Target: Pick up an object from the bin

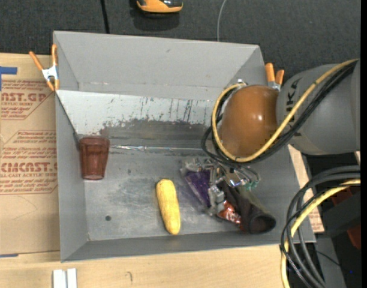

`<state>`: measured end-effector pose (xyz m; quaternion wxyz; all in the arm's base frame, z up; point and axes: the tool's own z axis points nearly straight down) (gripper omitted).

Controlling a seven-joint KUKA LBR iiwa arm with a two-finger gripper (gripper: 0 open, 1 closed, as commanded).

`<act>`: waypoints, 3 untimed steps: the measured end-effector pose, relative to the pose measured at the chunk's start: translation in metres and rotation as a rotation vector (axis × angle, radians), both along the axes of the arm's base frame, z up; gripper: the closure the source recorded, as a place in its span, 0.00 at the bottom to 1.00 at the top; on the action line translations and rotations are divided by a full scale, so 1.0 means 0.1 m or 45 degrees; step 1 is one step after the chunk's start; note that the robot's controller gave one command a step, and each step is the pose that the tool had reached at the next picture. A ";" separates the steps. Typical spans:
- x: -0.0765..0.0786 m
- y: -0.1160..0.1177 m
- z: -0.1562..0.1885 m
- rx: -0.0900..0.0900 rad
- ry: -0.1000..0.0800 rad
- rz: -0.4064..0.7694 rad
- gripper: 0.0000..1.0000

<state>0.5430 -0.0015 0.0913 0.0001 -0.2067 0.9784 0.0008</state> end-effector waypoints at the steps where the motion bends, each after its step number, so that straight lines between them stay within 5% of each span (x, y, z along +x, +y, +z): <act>1: -0.05 -0.08 0.05 -0.001 0.001 -0.007 0.00; 3: -0.14 -0.13 0.26 0.001 0.010 -0.083 0.00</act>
Offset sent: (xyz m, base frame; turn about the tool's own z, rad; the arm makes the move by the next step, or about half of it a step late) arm 0.0157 0.0325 -0.0213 -0.0575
